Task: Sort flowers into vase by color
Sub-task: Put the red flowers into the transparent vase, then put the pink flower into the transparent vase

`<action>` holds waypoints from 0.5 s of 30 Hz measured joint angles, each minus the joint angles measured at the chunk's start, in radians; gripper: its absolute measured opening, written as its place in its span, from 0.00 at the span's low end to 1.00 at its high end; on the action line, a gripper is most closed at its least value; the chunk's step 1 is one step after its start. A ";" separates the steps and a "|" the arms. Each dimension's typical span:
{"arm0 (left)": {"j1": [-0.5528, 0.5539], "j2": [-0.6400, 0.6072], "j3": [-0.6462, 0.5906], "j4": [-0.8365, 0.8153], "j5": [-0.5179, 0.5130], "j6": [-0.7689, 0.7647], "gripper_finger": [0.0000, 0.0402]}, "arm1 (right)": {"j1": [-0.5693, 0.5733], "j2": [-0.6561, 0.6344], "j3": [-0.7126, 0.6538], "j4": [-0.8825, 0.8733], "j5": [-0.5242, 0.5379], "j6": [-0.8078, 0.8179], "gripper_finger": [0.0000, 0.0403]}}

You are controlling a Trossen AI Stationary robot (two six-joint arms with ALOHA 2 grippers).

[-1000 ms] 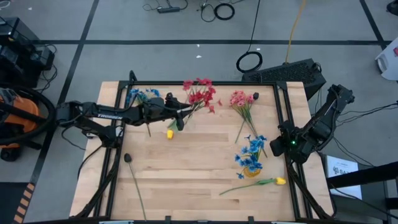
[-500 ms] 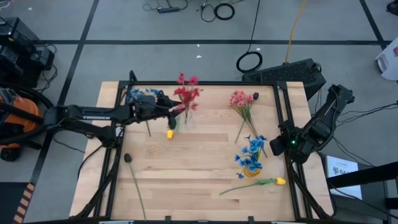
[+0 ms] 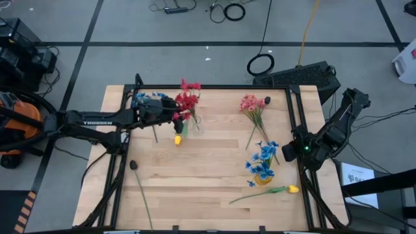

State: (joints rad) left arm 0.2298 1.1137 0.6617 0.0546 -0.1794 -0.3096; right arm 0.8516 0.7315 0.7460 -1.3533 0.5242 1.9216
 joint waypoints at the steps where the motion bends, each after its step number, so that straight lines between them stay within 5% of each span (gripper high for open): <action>1: 0.000 0.003 0.015 -0.038 -0.007 0.000 0.40 | 0.000 0.000 0.000 0.000 0.001 0.004 0.00; 15: 0.000 0.034 0.183 -0.516 -0.031 -0.110 0.40 | -0.023 0.003 0.000 -0.003 0.012 0.016 0.00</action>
State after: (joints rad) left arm 0.2297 1.1481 0.8452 -0.4614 -0.2105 -0.4194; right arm 0.8291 0.7345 0.7460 -1.3560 0.5357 1.9377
